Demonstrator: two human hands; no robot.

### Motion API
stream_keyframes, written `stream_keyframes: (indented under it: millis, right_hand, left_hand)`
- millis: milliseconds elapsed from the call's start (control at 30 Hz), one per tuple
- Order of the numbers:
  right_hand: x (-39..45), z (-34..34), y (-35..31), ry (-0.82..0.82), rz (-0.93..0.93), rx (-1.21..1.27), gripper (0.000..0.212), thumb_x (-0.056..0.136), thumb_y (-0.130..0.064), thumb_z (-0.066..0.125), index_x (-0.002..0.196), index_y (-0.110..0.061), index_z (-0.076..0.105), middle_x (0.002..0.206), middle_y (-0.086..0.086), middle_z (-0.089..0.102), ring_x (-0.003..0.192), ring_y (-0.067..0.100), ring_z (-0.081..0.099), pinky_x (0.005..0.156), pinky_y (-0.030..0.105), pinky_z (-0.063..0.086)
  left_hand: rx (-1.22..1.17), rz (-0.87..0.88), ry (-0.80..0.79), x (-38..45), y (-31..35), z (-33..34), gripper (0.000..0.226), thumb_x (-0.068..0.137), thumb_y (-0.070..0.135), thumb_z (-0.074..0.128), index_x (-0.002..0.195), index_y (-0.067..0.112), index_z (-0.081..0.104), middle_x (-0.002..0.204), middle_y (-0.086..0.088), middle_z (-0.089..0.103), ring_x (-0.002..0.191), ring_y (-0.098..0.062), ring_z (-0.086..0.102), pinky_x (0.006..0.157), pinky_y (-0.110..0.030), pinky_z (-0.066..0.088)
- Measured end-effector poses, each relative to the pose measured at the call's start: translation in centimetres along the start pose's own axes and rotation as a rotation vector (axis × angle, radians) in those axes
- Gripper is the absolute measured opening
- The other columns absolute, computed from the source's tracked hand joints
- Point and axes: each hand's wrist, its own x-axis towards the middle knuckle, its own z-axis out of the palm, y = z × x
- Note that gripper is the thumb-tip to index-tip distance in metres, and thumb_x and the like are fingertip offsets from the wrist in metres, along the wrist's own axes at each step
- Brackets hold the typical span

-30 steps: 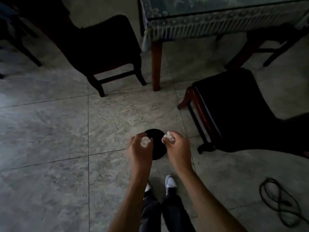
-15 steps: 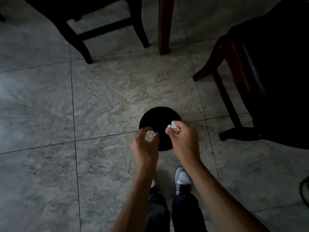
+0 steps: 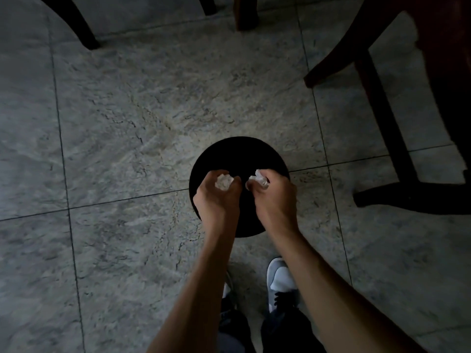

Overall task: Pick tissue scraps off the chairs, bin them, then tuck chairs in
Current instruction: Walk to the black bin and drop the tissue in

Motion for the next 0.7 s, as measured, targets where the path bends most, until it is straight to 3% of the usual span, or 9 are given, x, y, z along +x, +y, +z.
stream_keyframes:
  millis: [200, 267, 400, 567, 700]
  right_hand:
    - [1.8, 1.7, 1.5, -0.023, 0.042, 0.023, 0.035, 0.090, -0.017, 0.068, 0.124, -0.008, 0.064, 0.119, 0.010, 0.069, 0.111, 0.021, 0.064, 0.080, 0.011, 0.036]
    - [2.3, 2.1, 1.8, -0.027, 0.050, 0.019, 0.035, 0.091, -0.016, 0.067, 0.124, -0.008, 0.064, 0.119, 0.010, 0.069, 0.111, 0.021, 0.064, 0.078, 0.008, 0.034]
    - [3.1, 2.7, 2.2, -0.053, 0.062, 0.004, 0.033, 0.093, -0.017, 0.064, 0.125, -0.011, 0.064, 0.120, 0.009, 0.069, 0.113, 0.022, 0.063, 0.084, 0.018, 0.040]
    - [3.5, 2.8, 2.7, -0.081, 0.098, -0.017, 0.034, 0.094, -0.014, 0.060, 0.128, -0.010, 0.062, 0.125, 0.010, 0.066, 0.118, 0.022, 0.060, 0.090, 0.019, 0.040]
    - [3.3, 2.8, 3.0, -0.072, 0.124, -0.069, 0.033, 0.097, -0.021, 0.057, 0.128, -0.009, 0.061, 0.123, 0.012, 0.067, 0.115, 0.024, 0.062, 0.083, 0.018, 0.039]
  left_hand:
    - [0.053, -0.048, 0.038, 1.9, -1.1, 1.5, 0.021, 0.080, 0.031, 0.074, 0.094, 0.016, 0.071, 0.083, -0.003, 0.072, 0.080, -0.020, 0.067, 0.072, -0.032, 0.053]
    - [0.044, -0.087, 0.031, 2.4, -1.4, 2.0, 0.022, 0.079, 0.032, 0.074, 0.093, 0.016, 0.071, 0.082, -0.003, 0.072, 0.078, -0.020, 0.068, 0.072, -0.034, 0.055]
    - [0.043, -0.126, -0.001, 2.7, -2.1, 2.7, 0.025, 0.078, 0.037, 0.074, 0.092, 0.016, 0.069, 0.083, -0.004, 0.073, 0.081, -0.022, 0.069, 0.073, -0.036, 0.055]
    - [0.020, -0.159, -0.004, 2.8, -2.7, 3.1, 0.024, 0.080, 0.039, 0.072, 0.090, 0.018, 0.067, 0.079, -0.001, 0.071, 0.076, -0.020, 0.068, 0.070, -0.037, 0.056]
    - [0.010, -0.181, -0.047, 2.8, -2.7, 3.0, 0.026, 0.082, 0.038, 0.071, 0.098, 0.018, 0.067, 0.085, -0.006, 0.071, 0.080, -0.025, 0.069, 0.074, -0.047, 0.058]
